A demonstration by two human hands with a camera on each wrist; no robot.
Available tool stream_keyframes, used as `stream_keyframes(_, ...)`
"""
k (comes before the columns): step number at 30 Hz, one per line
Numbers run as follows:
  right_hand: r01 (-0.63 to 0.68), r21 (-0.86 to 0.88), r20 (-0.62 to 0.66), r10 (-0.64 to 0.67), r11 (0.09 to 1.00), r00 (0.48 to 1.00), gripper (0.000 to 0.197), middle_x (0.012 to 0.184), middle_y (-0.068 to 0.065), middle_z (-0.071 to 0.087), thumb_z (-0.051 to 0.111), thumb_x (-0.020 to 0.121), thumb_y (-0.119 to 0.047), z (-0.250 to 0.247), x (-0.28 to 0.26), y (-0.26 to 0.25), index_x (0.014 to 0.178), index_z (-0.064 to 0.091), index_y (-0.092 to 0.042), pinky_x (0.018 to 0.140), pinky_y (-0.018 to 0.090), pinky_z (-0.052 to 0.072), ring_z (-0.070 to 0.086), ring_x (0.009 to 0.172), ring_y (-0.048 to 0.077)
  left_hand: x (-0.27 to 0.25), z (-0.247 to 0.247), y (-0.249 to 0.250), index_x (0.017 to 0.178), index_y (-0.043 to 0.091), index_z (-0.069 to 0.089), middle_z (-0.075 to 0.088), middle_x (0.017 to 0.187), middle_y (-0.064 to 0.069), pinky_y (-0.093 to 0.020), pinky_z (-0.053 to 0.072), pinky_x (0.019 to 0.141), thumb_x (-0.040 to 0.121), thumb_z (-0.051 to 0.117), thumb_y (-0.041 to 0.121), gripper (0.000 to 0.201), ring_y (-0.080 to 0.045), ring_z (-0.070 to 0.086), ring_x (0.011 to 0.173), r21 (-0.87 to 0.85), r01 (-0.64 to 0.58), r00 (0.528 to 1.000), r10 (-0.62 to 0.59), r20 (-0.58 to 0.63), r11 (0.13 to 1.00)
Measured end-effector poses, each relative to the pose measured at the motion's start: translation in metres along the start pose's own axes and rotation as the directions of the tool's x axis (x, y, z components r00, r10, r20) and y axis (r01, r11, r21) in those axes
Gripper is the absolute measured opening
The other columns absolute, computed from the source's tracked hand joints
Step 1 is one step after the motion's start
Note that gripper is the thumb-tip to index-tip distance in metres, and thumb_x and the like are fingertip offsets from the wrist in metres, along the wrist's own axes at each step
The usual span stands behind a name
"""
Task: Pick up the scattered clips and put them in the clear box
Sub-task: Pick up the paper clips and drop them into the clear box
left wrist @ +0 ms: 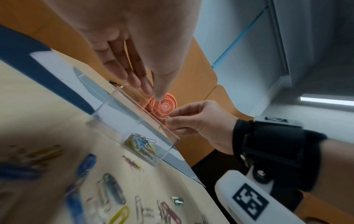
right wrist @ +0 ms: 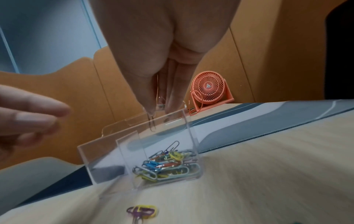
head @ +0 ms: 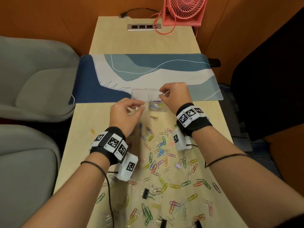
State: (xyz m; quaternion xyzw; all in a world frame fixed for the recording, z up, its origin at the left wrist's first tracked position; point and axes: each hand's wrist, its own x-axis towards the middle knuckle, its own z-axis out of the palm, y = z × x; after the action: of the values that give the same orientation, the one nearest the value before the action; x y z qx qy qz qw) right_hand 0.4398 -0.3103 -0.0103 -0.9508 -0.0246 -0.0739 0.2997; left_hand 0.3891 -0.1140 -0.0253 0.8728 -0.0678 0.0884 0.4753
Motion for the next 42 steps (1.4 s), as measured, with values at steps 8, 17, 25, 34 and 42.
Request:
stream_keyframes(8,0.041,-0.019,0.028,-0.040,0.999,0.999,0.014,0.089,-0.002,0.074,0.066,0.084,-0.019,-0.012,-0.056,-0.025,0.094,0.076,-0.019,0.082,0.023,0.051,0.059,0.070,0.007,-0.071,-0.046,-0.003,0.091,0.025,0.078,0.070,0.085,0.009,-0.015,0.045,0.064,0.083,0.074,0.019,0.010,-0.006,0.058,0.077,0.061,0.071,0.987,-0.079,0.139,0.996)
stream_keyframes(17,-0.030,0.052,0.548,-0.003,0.998,0.836,0.017,0.086,-0.007,0.071,0.063,0.087,-0.015,0.010,-0.247,-0.086,0.095,0.075,-0.023,0.079,0.023,0.055,0.062,0.077,0.004,-0.205,-0.093,-0.037,0.111,0.021,0.070,0.053,0.116,-0.004,-0.032,0.045,0.094,0.088,0.064,0.013,0.026,-0.020,0.047,0.108,0.425,0.060,0.931,-0.205,0.303,0.903)
stream_keyframes(25,0.193,-0.065,0.498,-0.136,0.979,0.856,0.042,0.120,0.008,0.053,0.055,0.084,0.001,0.067,-0.344,-0.103,0.122,0.063,-0.013,0.096,0.036,0.046,0.049,0.108,0.026,-0.286,-0.097,-0.044,0.128,0.010,0.062,0.052,0.134,-0.016,-0.042,0.045,0.104,0.089,0.058,0.004,0.039,-0.033,0.047,0.124,0.490,-0.008,0.935,-0.168,0.313,0.871)
stream_keyframes(34,-0.007,-0.015,0.371,0.012,1.000,0.928,0.033,0.107,-0.002,0.055,0.065,0.083,-0.012,0.028,-0.392,-0.082,0.117,0.067,-0.016,0.089,0.024,0.048,0.053,0.094,0.013,-0.326,-0.091,-0.023,0.144,0.020,0.042,0.045,0.128,-0.005,-0.032,0.043,0.100,0.088,0.062,0.025,0.060,-0.022,0.042,0.115,0.401,-0.072,0.886,-0.126,0.446,0.913)
stream_keyframes(42,-0.317,-0.068,0.419,0.315,0.946,0.852,0.075,0.117,0.000,0.047,0.081,0.071,-0.032,0.030,-0.425,-0.085,0.137,0.049,-0.015,0.084,0.022,0.053,0.054,0.085,0.008,-0.321,-0.075,-0.023,0.108,0.009,0.071,0.058,0.102,-0.008,-0.037,0.051,0.081,0.086,0.070,0.014,0.023,-0.026,0.055,0.092,0.376,-0.048,0.942,-0.083,0.326,0.925)
